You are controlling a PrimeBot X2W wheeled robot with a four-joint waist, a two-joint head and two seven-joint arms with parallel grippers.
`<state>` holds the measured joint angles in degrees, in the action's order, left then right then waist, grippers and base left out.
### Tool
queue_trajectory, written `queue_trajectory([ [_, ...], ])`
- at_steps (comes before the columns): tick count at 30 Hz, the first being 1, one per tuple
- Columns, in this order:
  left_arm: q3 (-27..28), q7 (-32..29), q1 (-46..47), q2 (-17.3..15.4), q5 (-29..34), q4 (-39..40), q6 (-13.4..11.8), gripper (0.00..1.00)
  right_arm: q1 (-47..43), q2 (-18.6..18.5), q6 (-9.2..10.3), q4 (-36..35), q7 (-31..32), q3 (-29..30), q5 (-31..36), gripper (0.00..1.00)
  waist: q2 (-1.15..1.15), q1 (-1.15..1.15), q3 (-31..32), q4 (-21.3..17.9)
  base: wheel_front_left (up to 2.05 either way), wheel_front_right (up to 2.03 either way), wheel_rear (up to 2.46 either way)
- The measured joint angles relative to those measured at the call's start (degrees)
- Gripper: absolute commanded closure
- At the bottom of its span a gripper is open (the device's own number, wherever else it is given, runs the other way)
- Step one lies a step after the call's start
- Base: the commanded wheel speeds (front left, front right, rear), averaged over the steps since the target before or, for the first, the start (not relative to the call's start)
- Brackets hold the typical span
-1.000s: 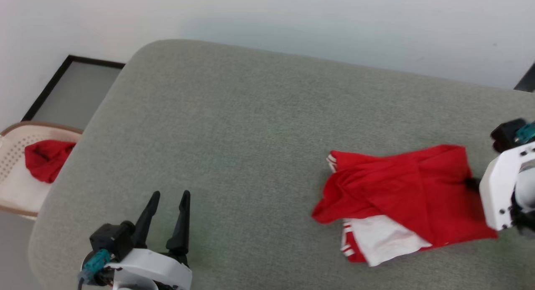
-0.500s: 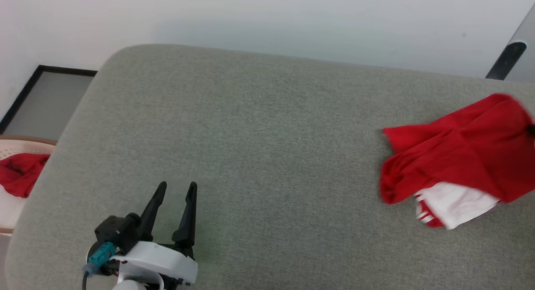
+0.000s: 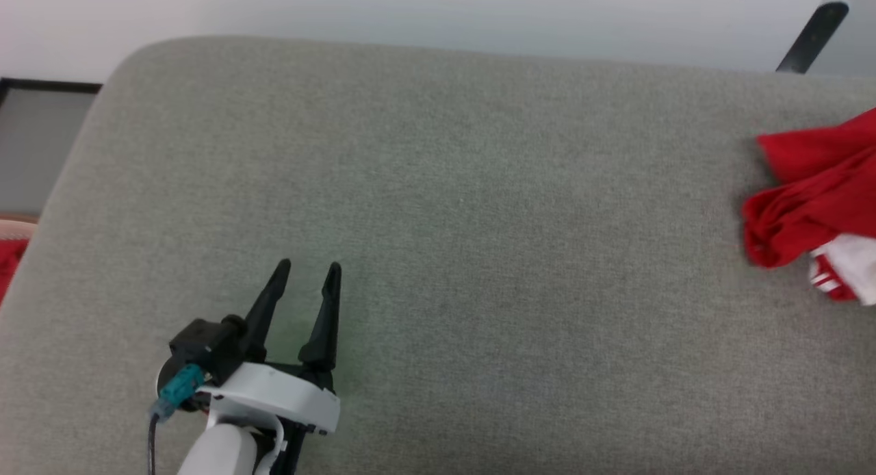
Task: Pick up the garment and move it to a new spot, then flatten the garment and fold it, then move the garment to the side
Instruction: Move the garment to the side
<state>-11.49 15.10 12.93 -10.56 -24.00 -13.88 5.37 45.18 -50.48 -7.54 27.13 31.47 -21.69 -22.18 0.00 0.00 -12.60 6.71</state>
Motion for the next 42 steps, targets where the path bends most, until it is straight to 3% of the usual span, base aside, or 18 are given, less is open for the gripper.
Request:
queue_trajectory([
  [7,0.0,0.0,2.1,0.5,0.9,-0.5,0.7,0.00,1.5,-0.8,0.00,7.5,-2.4,5.3,10.8,1.00,0.00,0.00,-3.4,-1.0,0.00,0.00,0.00],
  [17,-0.4,0.0,4.9,0.4,2.2,-1.2,1.5,0.00,1.2,4.9,0.00,14.2,-2.2,18.6,23.4,1.00,0.00,0.00,-7.9,-1.6,0.00,0.00,0.00],
  [27,-1.3,0.0,6.0,0.3,2.4,-2.1,1.8,0.00,-1.5,8.9,0.00,16.1,-1.5,30.7,34.5,1.00,0.00,0.00,-9.7,-1.2,0.00,0.00,0.00],
  [37,-2.3,0.0,6.6,-0.2,2.4,-2.7,2.0,0.00,-3.4,10.7,0.00,14.4,-4.1,36.8,41.3,1.00,0.00,0.00,-9.3,-0.7,0.00,0.00,0.00],
  [38,-2.4,0.0,6.6,-0.3,2.4,-2.7,2.0,0.00,-3.5,11.0,0.00,14.2,-4.4,37.5,41.6,0.94,0.00,0.00,-9.3,-0.7,0.00,0.00,0.00],
  [39,-2.5,0.0,6.6,-0.3,2.4,-2.8,2.0,0.00,-3.5,11.3,0.00,13.9,-4.8,38.2,42.0,0.66,0.00,0.00,-9.2,-0.7,0.00,0.00,0.00],
  [40,-2.6,0.0,6.6,-0.3,2.3,-2.8,2.0,0.00,-3.5,11.7,0.00,13.7,-4.9,38.7,42.4,0.52,0.00,0.00,-9.1,-0.7,0.00,0.00,0.00],
  [42,-2.7,0.0,6.6,-0.4,2.3,-2.9,2.0,0.00,-3.9,12.6,0.00,13.1,-5.3,39.7,43.2,0.00,0.00,0.00,-8.9,-0.7,0.00,0.00,0.00],
])
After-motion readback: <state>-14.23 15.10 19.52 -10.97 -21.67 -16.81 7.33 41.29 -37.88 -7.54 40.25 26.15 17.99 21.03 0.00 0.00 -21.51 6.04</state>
